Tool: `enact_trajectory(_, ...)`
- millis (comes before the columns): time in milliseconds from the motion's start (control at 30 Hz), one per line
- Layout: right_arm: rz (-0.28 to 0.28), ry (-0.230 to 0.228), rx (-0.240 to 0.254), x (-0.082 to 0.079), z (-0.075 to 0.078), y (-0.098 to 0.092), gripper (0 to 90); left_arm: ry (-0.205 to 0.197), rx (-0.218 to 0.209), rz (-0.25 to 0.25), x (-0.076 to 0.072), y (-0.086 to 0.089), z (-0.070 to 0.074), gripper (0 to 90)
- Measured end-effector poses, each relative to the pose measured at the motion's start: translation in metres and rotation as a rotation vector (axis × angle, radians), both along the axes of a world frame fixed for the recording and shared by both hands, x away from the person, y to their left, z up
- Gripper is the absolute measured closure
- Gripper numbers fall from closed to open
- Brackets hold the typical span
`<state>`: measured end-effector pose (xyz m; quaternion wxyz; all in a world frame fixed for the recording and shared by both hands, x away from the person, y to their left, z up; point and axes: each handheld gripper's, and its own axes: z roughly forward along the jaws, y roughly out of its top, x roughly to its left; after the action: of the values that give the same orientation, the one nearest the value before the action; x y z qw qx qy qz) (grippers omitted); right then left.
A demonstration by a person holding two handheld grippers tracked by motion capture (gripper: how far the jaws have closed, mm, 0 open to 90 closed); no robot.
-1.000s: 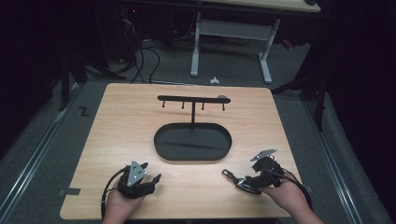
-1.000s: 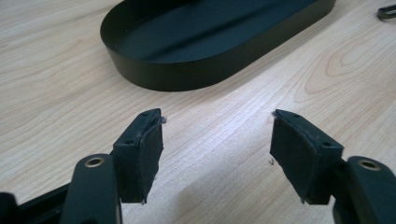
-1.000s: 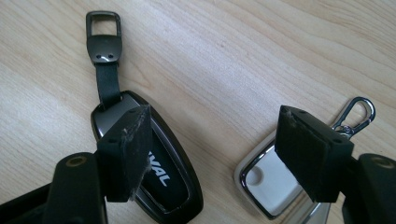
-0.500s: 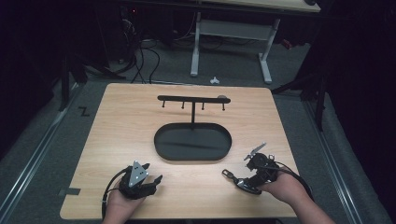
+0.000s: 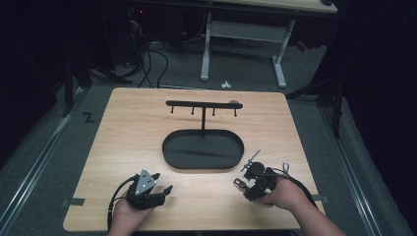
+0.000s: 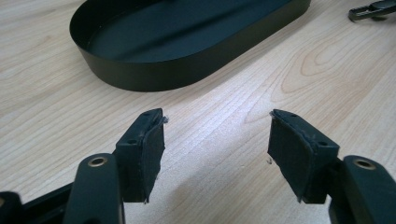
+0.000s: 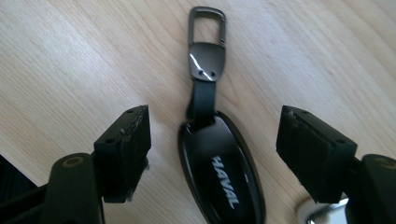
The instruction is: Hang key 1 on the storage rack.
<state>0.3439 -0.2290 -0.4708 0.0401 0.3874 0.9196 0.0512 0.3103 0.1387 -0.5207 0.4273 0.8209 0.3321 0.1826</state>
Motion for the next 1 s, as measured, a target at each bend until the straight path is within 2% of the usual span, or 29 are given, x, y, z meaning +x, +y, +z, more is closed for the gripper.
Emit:
enact_trajectory(367, 0.040, 0.028, -0.025, 0.010, -0.010, 0.010, 61.7, -0.002, 0.011, -0.006, -0.001, 0.000, 0.000, 36.6)
enact_trajectory(533, 0.037, 0.040, -0.038, 0.010, -0.013, 0.012, 67.7, -0.002, 0.009, -0.006, -0.001, 0.000, 0.000, 36.8)
enact_trajectory(767, 0.068, 0.051, -0.053, 0.007, -0.017, 0.017, 79.0, 0.001, 0.009, -0.007, 0.000, 0.000, 0.000, 37.0)
enact_trajectory(1000, 0.071, 0.058, -0.050, 0.008, -0.017, 0.019, 79.7, 0.000, 0.009, -0.011, -0.001, 0.000, 0.001, 37.1)
